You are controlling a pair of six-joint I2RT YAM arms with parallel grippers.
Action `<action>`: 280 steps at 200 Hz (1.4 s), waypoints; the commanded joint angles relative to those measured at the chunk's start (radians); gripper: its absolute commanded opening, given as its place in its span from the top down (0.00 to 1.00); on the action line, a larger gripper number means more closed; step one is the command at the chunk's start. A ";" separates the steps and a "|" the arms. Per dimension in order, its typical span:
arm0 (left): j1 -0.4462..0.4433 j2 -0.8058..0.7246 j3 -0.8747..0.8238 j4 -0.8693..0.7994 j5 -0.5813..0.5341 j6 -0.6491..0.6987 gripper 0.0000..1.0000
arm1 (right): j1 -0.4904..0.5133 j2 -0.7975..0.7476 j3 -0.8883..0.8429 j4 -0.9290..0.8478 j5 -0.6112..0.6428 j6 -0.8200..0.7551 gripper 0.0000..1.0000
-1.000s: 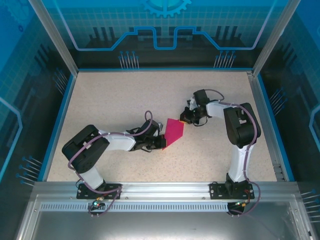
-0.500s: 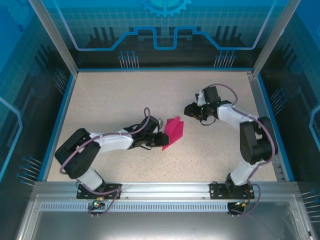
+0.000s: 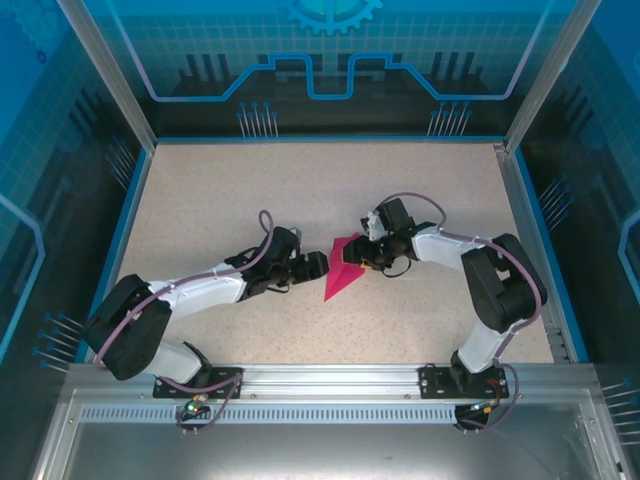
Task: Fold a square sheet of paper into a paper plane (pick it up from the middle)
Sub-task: Pick up the paper from the center of the table.
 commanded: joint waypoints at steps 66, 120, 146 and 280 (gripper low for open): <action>0.068 -0.062 -0.074 0.033 0.016 -0.021 0.02 | 0.029 0.102 0.056 0.088 -0.021 0.054 0.63; 0.129 -0.063 -0.101 0.090 0.163 -0.064 0.02 | 0.029 0.136 0.058 0.167 -0.063 0.082 0.77; 0.181 -0.061 -0.111 0.131 0.276 -0.078 0.01 | 0.027 0.100 0.016 0.262 -0.089 0.108 0.89; 0.230 -0.133 -0.120 0.502 0.585 -0.223 0.08 | -0.034 -0.054 0.094 0.564 -0.482 0.339 0.94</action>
